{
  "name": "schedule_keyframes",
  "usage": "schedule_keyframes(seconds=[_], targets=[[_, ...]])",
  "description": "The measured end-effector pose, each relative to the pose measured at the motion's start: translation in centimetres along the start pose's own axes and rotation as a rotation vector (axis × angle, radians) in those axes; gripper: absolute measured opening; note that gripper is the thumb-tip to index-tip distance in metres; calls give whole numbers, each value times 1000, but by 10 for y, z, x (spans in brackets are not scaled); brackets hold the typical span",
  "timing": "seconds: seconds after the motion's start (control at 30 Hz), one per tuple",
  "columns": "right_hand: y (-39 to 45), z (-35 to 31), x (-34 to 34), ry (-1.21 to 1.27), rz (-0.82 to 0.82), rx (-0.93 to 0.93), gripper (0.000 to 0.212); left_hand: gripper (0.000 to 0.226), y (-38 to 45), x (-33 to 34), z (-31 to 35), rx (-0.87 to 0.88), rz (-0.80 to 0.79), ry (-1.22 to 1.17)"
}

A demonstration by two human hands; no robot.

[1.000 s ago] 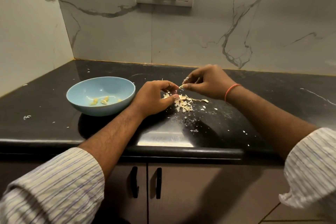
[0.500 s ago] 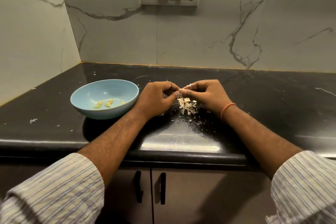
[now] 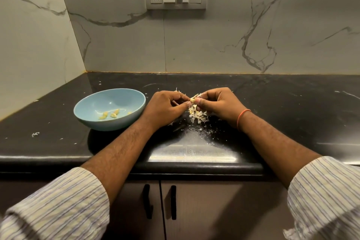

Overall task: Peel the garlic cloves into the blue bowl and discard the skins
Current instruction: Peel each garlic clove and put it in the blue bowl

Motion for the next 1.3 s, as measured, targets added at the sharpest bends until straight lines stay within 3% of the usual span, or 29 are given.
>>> schedule_keyframes(seconds=[0.13,0.23,0.4,0.73,1.1,1.3], targets=[[-1,-2,0,86,-14,-29,19,14,2,-1,-4,-41,22,21],[0,-1,-3,58,49,-43,17,21,-1,3,0,20,-10,-25],[-1,-2,-4,-59,69,-46,18,20,-3,-3,8,106,48,-57],[-4,-12,-3,-231,82,-108,14,29,-5,-5,7,108,127,-68],[-5,-16,7,-272,44,-204,17,14,-4,-4,5,85,101,-41],[-4,-12,0,-251,124,-152,14,23,-4,-4,6,82,69,-62]])
Point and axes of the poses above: each hand's wrist, its own y-axis towards the middle knuckle, its own x-axis out of the palm, z = x × y, the point moved 6 cm from there along y, towards the middle knuckle, and after that the axes turned 5 degrees about -z, right-handed, at the moved point
